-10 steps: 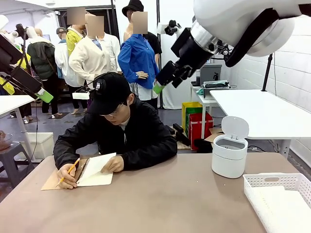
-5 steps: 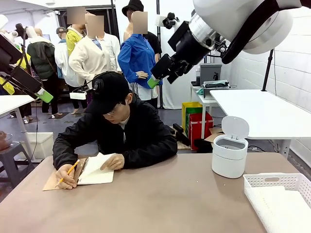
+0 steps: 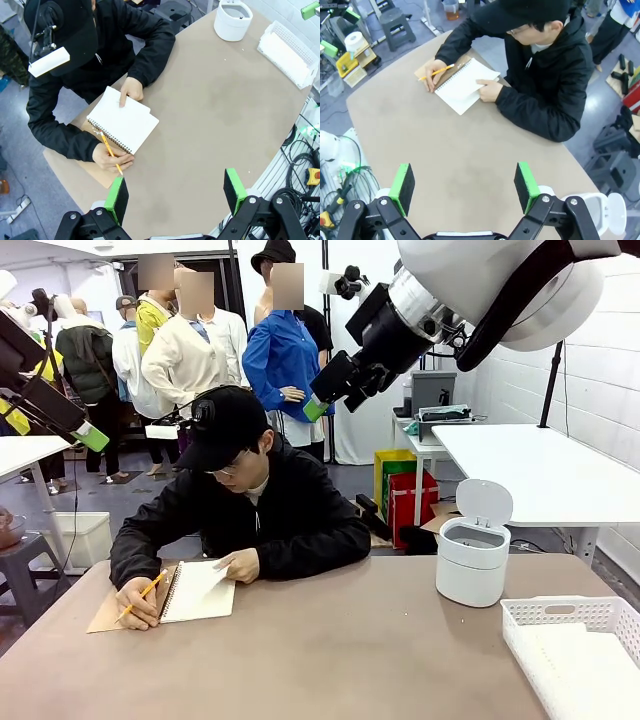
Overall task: Sort the paper based on its condition.
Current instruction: If a person hands you a paper, place it in the Organizing basket , and if it's crumpled, put it in the Trash can.
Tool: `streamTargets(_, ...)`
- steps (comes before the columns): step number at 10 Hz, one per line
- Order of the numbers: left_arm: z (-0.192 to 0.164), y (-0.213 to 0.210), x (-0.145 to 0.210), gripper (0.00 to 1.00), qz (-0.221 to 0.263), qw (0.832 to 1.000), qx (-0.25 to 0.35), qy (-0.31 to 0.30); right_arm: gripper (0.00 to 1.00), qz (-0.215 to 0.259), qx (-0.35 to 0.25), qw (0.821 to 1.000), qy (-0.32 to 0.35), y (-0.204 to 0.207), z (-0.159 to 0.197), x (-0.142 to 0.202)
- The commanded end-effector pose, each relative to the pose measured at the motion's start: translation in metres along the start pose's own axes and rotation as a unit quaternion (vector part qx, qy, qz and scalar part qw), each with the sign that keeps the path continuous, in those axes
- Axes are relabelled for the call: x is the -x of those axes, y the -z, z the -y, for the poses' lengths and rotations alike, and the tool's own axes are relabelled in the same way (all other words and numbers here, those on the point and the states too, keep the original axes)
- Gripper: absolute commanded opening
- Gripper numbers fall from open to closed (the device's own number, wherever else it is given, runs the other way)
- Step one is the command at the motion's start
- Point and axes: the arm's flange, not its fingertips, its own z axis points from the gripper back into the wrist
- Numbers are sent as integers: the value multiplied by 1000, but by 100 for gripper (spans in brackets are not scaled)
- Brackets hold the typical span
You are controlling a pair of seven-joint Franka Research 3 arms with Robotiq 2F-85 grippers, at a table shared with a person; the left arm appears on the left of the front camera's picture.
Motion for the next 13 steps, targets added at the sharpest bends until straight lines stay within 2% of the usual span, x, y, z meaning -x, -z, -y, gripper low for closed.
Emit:
streamTargets(1,-1,0,0,100,3,1000,-1,0,100,-1,2,1000,-2,0,0,0)
streamTargets(13,-1,0,0,100,3,1000,-1,0,100,-1,2,1000,-2,0,0,0)
